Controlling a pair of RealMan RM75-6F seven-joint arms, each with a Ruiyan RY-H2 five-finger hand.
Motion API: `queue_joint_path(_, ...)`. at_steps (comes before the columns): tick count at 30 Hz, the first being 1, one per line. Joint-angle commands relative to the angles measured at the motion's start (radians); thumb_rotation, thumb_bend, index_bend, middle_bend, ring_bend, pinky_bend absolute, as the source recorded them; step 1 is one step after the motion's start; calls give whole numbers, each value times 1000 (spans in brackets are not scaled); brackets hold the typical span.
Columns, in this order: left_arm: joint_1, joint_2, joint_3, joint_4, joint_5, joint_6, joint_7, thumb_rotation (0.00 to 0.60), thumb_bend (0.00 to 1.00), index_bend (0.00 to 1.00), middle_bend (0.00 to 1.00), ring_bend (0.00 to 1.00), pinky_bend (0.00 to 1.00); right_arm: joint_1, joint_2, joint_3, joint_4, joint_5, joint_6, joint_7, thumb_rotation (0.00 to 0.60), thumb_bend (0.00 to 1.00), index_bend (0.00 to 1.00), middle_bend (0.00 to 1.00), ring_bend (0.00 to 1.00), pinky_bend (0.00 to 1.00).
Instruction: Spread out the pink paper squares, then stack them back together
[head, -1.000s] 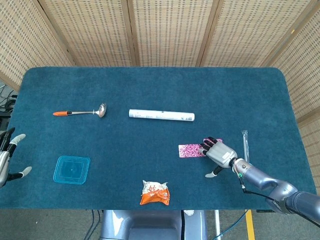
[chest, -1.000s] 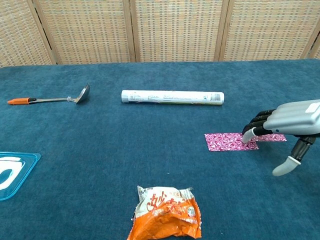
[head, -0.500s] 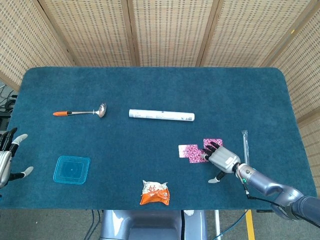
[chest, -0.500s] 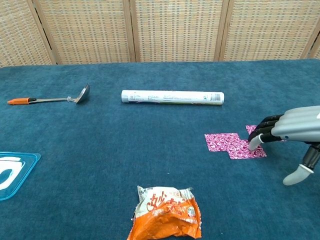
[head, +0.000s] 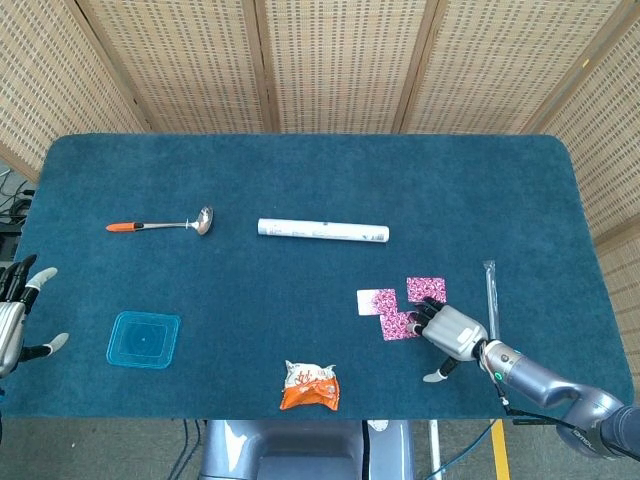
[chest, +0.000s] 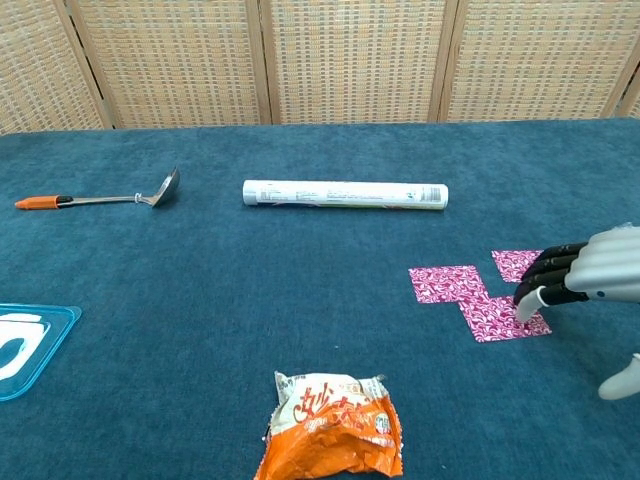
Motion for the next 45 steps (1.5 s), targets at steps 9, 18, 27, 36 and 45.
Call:
queue_joint_path(9, 0, 0, -1, 0, 4, 3, -4, 596, 121, 148, 0, 0, 0, -6, 29, 18, -37, -17, 52, 14, 182, 0, 163, 125, 0, 0)
queue_joint_path(18, 8, 6, 1, 3, 0, 10, -8, 596, 121, 148, 0, 0, 0, -6, 2, 18, -4, -12, 31, 15, 182, 0, 163, 125, 0, 0)
queue_joint_path(27, 7, 4, 2, 8, 0, 5, -12, 596, 121, 148, 0, 0, 0, -16, -12, 10, 23, -9, 23, 11, 181, 0, 164, 127, 0, 0)
queue_joint_path(36, 4, 1, 1, 11, 1, 0, -12, 596, 121, 148, 0, 0, 0, -35, -20, 2, 35, -8, 34, 4, 182, 0, 169, 131, 0, 0)
queue_joint_path(45, 4, 1, 2, 10, 3, 1, -12, 595, 121, 148, 0, 0, 0, -56, -17, -9, 32, -11, 49, -3, 182, 0, 175, 136, 0, 0)
